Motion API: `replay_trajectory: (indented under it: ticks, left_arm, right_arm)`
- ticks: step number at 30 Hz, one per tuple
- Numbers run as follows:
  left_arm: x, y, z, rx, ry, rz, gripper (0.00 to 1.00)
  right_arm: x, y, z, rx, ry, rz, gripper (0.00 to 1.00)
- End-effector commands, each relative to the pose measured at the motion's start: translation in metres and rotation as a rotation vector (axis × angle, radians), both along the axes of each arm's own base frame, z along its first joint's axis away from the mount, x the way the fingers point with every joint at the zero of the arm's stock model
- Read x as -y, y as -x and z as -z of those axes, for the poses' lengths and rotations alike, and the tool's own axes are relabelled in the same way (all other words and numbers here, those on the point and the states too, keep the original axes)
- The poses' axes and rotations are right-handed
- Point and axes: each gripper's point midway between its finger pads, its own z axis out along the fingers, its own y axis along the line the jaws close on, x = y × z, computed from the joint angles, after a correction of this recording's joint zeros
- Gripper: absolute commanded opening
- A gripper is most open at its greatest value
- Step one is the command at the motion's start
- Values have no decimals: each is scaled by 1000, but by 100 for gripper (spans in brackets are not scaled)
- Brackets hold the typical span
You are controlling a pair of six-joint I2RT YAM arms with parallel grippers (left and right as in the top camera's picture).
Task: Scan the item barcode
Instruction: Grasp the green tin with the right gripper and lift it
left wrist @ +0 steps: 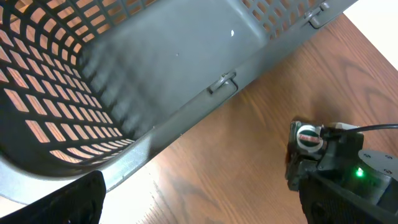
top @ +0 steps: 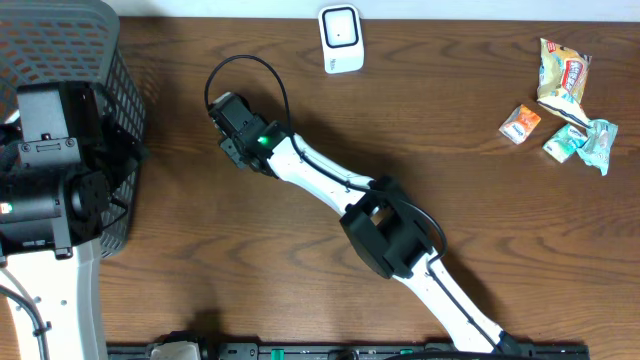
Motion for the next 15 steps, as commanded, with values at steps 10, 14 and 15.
replay_trajectory:
  ticks: [10,14,15]
  left_arm:
    - [-3,2,2,-4,0,-23,98]
    - [-3,2,2,-4,0,-23,98]
    - [-3,2,2,-4,0,-23,98]
  right_arm:
    - [99,36,-45,-191,268,85,37]
    - [165,49,-41,-269,504,148,42]
    - [176,50,-42,-279,543,160,44]
